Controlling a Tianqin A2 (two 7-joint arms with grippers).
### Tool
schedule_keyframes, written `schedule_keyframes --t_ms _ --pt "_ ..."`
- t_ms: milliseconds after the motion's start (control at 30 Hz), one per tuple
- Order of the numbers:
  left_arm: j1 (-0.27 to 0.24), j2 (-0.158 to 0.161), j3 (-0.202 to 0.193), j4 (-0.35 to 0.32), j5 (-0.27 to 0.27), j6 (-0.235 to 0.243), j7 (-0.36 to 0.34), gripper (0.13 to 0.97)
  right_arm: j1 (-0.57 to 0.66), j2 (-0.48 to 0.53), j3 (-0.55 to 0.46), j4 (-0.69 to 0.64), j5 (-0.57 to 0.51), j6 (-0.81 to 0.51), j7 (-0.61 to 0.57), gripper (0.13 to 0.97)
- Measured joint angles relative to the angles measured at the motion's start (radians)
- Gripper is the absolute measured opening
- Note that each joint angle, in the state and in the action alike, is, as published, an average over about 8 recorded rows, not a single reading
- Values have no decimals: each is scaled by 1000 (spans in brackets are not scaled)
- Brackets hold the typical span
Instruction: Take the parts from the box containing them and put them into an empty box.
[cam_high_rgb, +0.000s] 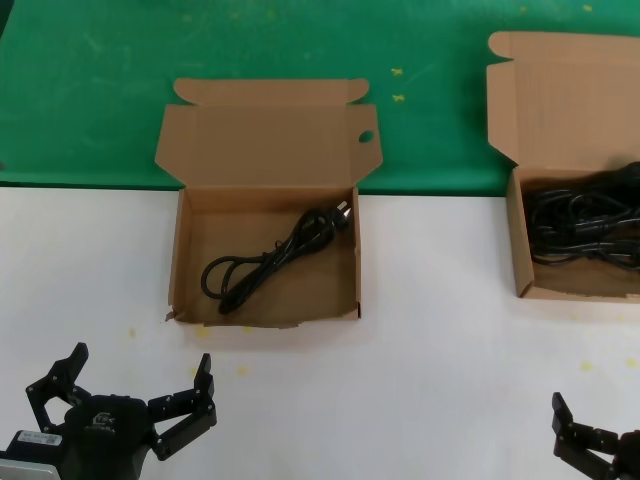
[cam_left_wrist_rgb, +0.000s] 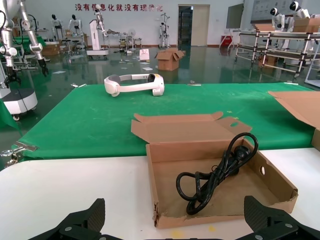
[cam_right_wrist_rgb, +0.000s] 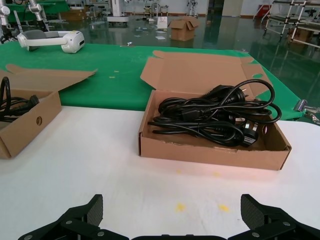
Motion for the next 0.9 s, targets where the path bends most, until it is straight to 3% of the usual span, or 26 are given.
schedule_keyframes --t_ms 900 --pt "0 0 0 0 0 0 0 966 0 0 0 0 0 0 0 966"
